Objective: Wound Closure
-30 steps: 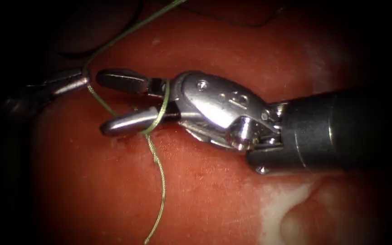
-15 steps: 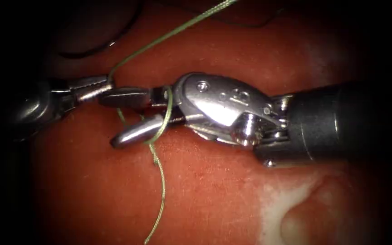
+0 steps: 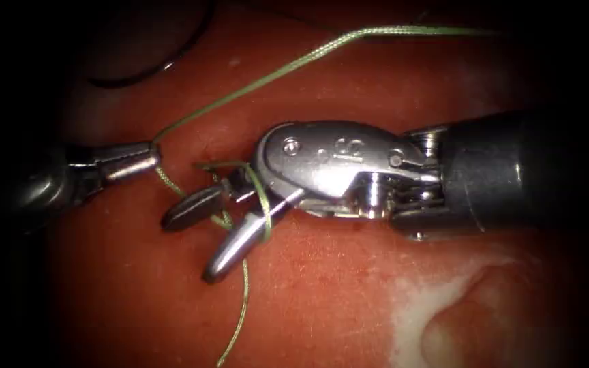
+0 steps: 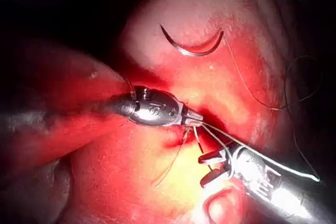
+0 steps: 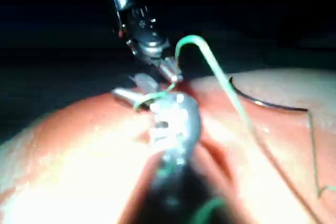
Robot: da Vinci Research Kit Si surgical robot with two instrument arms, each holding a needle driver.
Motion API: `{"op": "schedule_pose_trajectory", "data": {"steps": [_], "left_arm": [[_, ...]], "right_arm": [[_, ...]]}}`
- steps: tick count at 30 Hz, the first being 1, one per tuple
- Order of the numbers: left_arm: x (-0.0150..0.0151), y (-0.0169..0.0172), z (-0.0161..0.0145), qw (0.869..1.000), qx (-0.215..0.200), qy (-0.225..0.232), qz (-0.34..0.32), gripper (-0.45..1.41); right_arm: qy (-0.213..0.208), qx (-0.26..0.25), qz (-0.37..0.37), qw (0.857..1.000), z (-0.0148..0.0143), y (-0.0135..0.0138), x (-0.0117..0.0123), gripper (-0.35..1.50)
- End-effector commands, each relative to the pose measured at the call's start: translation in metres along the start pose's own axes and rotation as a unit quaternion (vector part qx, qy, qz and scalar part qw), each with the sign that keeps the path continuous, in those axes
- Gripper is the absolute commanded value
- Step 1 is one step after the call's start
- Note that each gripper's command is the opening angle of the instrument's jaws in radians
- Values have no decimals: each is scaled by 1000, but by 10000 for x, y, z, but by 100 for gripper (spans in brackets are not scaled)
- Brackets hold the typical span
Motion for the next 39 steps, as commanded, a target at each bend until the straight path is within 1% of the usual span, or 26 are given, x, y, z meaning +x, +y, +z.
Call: {"op": "schedule_pose_trajectory", "data": {"steps": [1, 4, 5, 7, 8, 10, 12, 14, 17, 19, 20, 25, 29, 30, 32, 33, 34, 35, 36, 37, 38, 39], "left_arm": [[-9, 3, 3, 1000, -3, -1, -3, -35], [-16, 4, -1, 1000, -4, -5, -6, -35], [-21, 5, -1, 1000, -4, -7, -7, -35], [-24, 7, 0, 1000, -3, -8, -8, -35], [-26, 7, 1, 1000, -3, -9, -7, -35], [-26, 8, 1, 1000, -2, -11, -7, -35], [-27, 8, 1, 1000, -3, -11, -7, -35], [-28, 9, 1, 1000, -3, -12, -6, -35], [-29, 10, 0, 1000, -4, -14, -6, -35], [-30, 10, 0, 1000, -4, -14, -8, -35], [-31, 11, 0, 1000, -5, -15, -8, -35], [-32, 11, -1, 1000, -5, -15, -11, -35], [-32, 11, -1, 1000, -5, -17, -11, -35], [-32, 11, -1, 1000, -5, -18, -11, -35], [-32, 11, -1, 1000, -5, -18, -13, -35], [-32, 11, -1, 1000, -5, -18, -13, -35], [-32, 12, -1, 1000, -5, -18, -14, -35], [-32, 12, -2, 1000, -7, -18, -14, -35], [-32, 15, -2, 1000, -8, -18, -17, -35], [-32, 17, -2, 1000, -8, -18, -20, -35], [-32, 23, -3, 1000, -12, -19, -20, -35], [-31, 27, -4, 1000, -15, -19, -21, -35]], "right_arm": [[-10, 12, -2, 1000, 11, 4, -4, 42], [-34, 32, -1, 999, 21, 2, -13, 42], [-49, 47, 2, 998, 29, 0, -22, 42], [-63, 58, -1, 996, 37, -2, -31, 42], [-75, 71, 4, 995, 44, -4, -42, 41], [-88, 81, 10, 993, 51, -5, -53, 41], [-113, 92, 16, 989, 59, -7, -66, 47], [-127, 97, 18, 987, 61, -8, -70, 52], [-152, 108, 25, 982, 60, -10, -72, 52], [-161, 111, 28, 980, 59, -10, -71, 57], [-174, 111, 29, 978, 57, -9, -73, 59], [-213, 119, 26, 969, 54, -10, -83, 59], [-233, 122, 24, 965, 56, -9, -90, 57], [-249, 121, 26, 961, 57, -9, -93, 51], [-255, 121, 21, 959, 57, -8, -95, 41], [-265, 121, 15, 957, 56, -6, -96, 10], [-269, 121, 13, 955, 56, -5, -96, -10], [-270, 120, 10, 955, 56, -4, -96, -35], [-264, 120, 10, 957, 54, 0, -92, -35], [-247, 115, 5, 962, 52, 2, -89, -35], [-205, 100, 0, 974, 45, 7, -83, -35], [-196, 94, -1, 976, 43, 9, -81, -35]]}}
